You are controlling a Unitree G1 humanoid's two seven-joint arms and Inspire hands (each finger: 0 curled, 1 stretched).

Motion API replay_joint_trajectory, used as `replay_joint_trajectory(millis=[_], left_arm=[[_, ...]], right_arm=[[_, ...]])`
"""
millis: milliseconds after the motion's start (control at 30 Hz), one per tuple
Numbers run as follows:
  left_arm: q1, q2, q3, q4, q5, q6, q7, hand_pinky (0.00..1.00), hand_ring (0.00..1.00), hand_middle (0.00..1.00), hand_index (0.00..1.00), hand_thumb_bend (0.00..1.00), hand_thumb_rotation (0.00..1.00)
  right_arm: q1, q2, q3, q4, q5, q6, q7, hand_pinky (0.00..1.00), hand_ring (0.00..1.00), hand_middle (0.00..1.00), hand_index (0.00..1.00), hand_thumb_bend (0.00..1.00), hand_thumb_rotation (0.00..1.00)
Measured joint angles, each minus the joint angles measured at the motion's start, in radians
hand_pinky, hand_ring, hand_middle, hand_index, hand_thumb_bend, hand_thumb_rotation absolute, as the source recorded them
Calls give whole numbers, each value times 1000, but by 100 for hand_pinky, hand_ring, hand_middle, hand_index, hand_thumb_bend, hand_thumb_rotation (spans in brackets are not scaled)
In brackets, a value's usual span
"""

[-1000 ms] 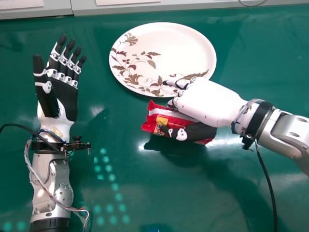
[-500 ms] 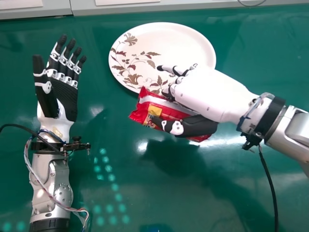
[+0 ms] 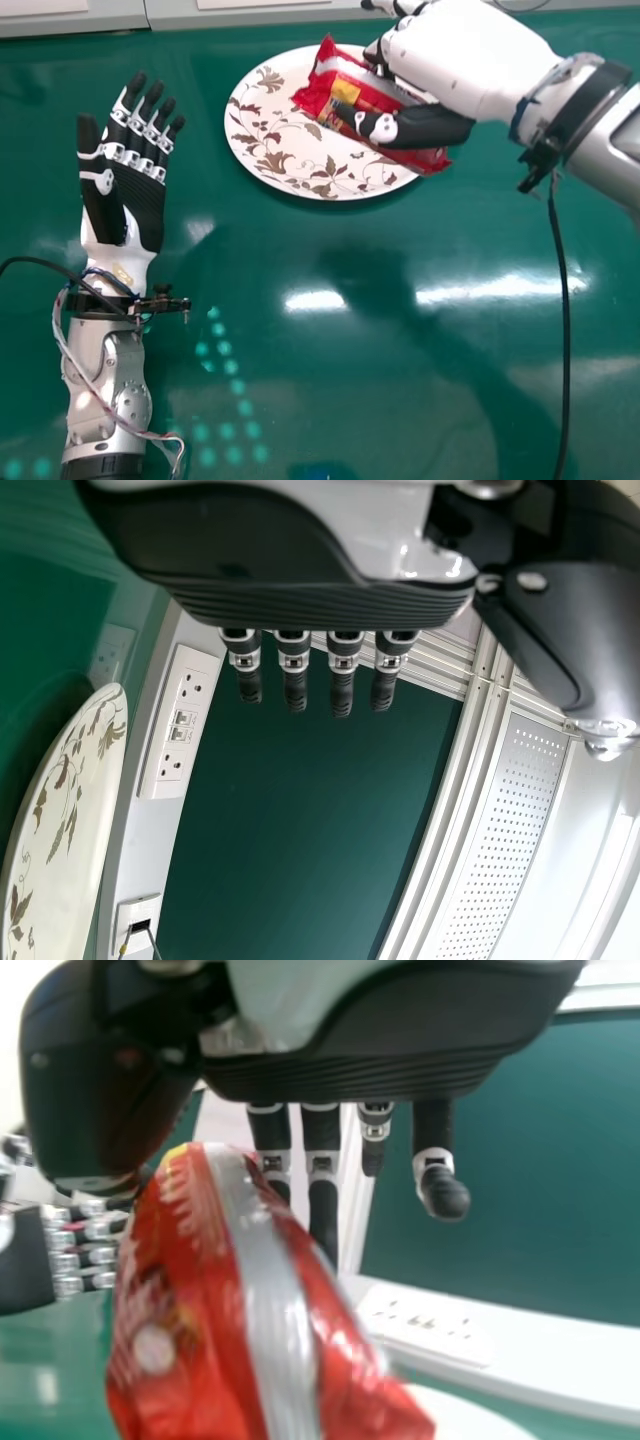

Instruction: Pick up biscuit and place it in the plate

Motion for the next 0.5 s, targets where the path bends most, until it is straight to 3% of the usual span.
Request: replay_joint_trajectory(millis=[233,500], left_arm=[[6,1,-2,-8,-1,-1,-8,100,100,100,100,100,78],[8,0,-2,-15,-2,-4,-18,100,100,100,100,100,77]], right_arm=[[-199,39,104,309,-101,-27,-112,7,39,46,50,51,0],[-319,126,222,586,-207,5,-276,6,40,46,50,51,0]])
